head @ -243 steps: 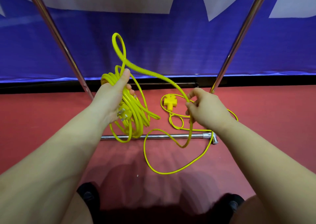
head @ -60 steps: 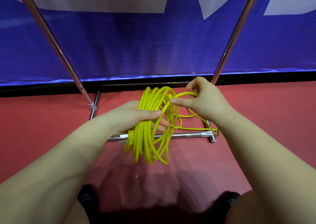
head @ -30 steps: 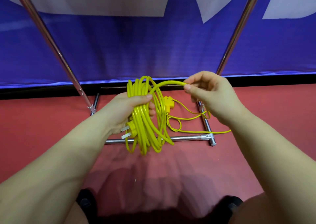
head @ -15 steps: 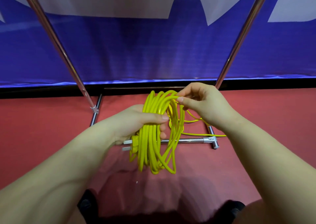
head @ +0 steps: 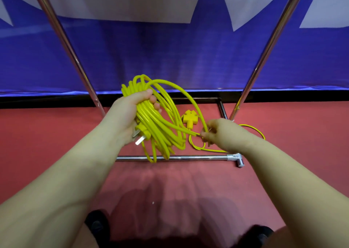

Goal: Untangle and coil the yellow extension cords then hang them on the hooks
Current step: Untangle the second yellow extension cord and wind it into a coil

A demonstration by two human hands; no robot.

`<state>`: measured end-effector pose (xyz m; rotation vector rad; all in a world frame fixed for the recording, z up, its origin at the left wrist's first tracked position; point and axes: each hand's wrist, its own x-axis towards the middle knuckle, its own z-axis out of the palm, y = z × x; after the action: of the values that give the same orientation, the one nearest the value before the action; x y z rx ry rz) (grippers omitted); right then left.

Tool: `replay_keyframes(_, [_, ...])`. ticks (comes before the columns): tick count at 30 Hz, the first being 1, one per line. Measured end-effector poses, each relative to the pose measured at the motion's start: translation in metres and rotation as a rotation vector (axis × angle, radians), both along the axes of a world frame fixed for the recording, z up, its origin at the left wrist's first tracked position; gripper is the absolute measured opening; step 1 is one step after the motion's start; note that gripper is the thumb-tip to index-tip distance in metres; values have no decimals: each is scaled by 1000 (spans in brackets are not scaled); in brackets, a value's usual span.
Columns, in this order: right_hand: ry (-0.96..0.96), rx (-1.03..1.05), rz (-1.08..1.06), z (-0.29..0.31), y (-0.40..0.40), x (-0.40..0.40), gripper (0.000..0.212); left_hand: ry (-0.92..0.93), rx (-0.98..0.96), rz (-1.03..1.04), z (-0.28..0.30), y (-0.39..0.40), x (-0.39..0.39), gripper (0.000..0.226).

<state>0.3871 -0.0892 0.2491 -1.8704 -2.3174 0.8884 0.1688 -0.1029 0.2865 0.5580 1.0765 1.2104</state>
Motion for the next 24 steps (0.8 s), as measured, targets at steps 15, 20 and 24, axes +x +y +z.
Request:
replay_keyframes(15, [1324, -413, -660, 35, 4, -18, 13, 356, 23, -396, -15, -19, 18, 20])
replay_keyframes(20, [1522, -447, -783, 38, 6, -19, 21, 241, 7, -451, -16, -22, 26, 15])
replay_keyframes(24, [1571, -436, -802, 41, 5, -20, 24, 334, 73, -528, -17, -21, 27, 23])
